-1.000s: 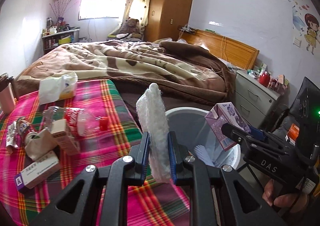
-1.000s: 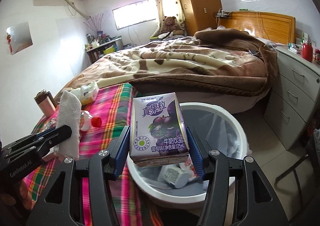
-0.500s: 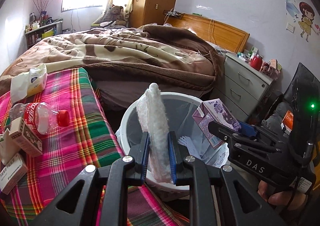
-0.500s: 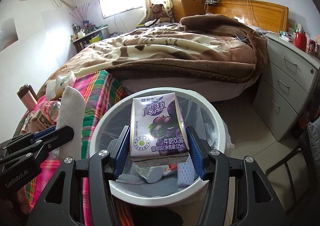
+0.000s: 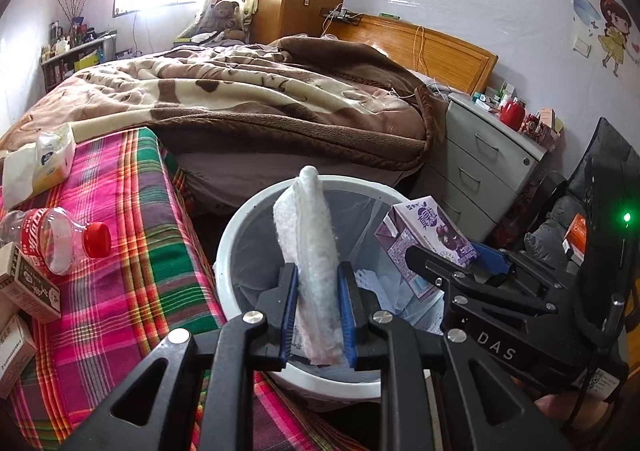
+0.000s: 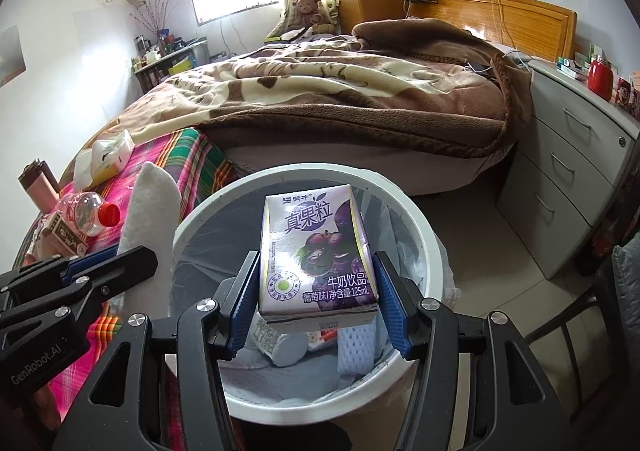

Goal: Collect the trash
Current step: 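Carry both items over the white bin and open both tools to drop them, then move both tools back over the remaining items on the bedspread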

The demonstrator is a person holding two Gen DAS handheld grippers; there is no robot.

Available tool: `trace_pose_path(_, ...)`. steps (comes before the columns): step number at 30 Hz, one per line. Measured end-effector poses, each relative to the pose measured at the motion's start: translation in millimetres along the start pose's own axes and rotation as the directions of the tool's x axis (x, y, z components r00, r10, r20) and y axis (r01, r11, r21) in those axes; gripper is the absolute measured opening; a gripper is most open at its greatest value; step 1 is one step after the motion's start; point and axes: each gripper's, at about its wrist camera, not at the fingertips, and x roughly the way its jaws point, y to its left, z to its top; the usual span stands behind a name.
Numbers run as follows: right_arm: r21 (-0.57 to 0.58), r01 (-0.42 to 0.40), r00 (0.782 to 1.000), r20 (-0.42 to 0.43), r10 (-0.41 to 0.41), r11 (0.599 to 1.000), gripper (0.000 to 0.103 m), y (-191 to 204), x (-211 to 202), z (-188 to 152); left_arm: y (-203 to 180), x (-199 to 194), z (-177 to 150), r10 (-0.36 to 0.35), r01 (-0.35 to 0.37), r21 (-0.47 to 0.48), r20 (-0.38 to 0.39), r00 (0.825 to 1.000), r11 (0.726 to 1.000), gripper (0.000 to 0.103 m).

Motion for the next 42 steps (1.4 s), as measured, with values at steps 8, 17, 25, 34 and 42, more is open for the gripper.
trace_pose_path(8, -0.004, 0.028, 1.0, 0.007, -0.028, 1.0, 0.057, 2, -1, 0, 12, -11, 1, 0.0, 0.001, -0.028, 0.029, 1.0, 1.0, 0.054)
trace_pose_path(17, -0.009, 0.024, 0.999, 0.046, -0.024, 1.0, 0.066, 9, -11, 3, 28, -29, -2, 0.011, -0.008, -0.052, 0.054, 0.998, 0.999, 0.059)
trace_pose_path(25, -0.026, -0.006, 0.997, 0.074, 0.008, 1.0, 0.066, 26, -16, 4, 50, -52, -9, 0.038, -0.031, -0.076, 0.088, 0.995, 0.997, 0.061)
trace_pose_path(34, -0.05, -0.073, 0.991, 0.112, 0.078, 0.996, 0.066, 53, -20, 3, 91, -83, -22, 0.103, -0.088, -0.128, 0.123, 0.987, 0.988, 0.064)
trace_pose_path(42, -0.084, -0.134, 0.983, 0.116, 0.143, 0.987, 0.067, 82, -18, 2, 130, -108, -34, 0.164, -0.141, -0.173, 0.132, 0.977, 0.975, 0.067)
